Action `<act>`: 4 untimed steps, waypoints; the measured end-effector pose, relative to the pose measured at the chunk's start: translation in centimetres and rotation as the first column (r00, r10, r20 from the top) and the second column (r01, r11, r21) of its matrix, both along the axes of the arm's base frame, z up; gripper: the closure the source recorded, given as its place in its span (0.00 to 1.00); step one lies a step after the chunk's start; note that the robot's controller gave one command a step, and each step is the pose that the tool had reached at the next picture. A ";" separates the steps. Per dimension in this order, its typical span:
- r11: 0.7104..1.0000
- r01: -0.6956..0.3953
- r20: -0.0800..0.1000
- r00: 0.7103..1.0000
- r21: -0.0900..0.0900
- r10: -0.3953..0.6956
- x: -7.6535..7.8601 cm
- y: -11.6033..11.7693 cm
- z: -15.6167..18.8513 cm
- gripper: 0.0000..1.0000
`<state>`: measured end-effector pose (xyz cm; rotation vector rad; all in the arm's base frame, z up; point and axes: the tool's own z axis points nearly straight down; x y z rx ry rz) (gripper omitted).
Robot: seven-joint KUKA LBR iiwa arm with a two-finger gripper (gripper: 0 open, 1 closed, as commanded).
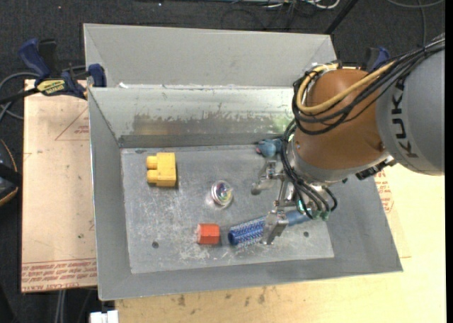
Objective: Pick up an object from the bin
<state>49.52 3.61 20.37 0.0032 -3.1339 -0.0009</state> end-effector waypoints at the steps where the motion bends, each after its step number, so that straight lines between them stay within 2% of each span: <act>1: 0.991 -0.137 0.022 0.990 0.001 0.137 0.0 -2.9 -13.0 0.00; 4: 0.991 -0.134 0.009 0.991 0.001 0.134 0.4 -2.7 -12.5 0.00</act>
Offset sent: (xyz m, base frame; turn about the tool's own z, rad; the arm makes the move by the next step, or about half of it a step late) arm -0.0060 -0.0308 -0.1337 -0.1398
